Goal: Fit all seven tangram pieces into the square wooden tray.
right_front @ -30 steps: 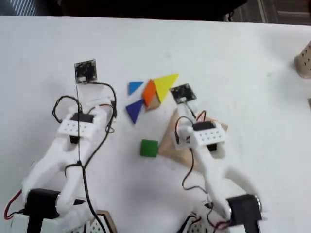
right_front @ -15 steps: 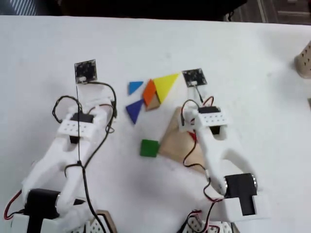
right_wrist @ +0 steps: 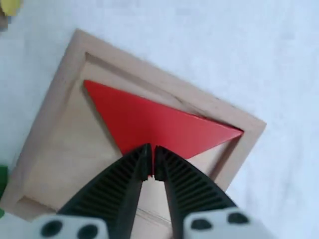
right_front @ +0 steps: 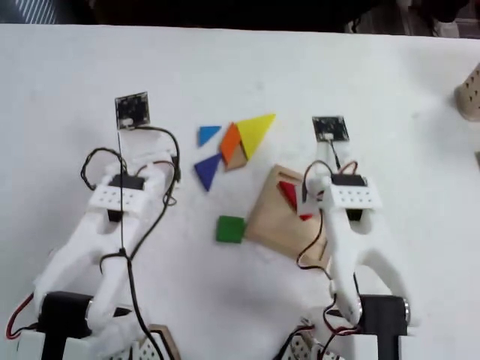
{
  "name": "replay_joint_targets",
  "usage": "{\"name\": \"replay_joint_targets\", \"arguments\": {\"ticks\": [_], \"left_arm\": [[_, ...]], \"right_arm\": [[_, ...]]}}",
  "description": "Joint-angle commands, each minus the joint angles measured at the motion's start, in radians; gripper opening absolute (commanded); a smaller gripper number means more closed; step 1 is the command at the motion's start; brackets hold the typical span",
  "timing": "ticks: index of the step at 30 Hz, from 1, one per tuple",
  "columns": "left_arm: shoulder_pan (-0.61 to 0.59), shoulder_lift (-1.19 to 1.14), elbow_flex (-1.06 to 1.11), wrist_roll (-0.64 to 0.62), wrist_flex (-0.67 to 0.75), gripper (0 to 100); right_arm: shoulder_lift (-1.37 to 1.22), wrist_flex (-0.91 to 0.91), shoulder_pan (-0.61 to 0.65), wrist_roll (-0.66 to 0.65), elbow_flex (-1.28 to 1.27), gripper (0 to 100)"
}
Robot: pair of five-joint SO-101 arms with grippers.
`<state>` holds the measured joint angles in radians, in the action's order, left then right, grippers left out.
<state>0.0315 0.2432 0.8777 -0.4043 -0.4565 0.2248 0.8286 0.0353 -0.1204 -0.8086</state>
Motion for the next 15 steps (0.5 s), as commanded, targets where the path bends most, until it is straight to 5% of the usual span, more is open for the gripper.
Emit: {"name": "replay_joint_targets", "arguments": {"ticks": [1, 15], "left_arm": [[-0.01, 0.002, -0.025, 0.009, 0.023, 2], [-0.01, 0.002, -0.025, 0.009, 0.021, 2]], "right_arm": [[0.039, 0.018, -0.012, -0.044, -0.005, 1.8], [-0.13, -0.054, 0.022, -0.04, 0.095, 1.8]]}}
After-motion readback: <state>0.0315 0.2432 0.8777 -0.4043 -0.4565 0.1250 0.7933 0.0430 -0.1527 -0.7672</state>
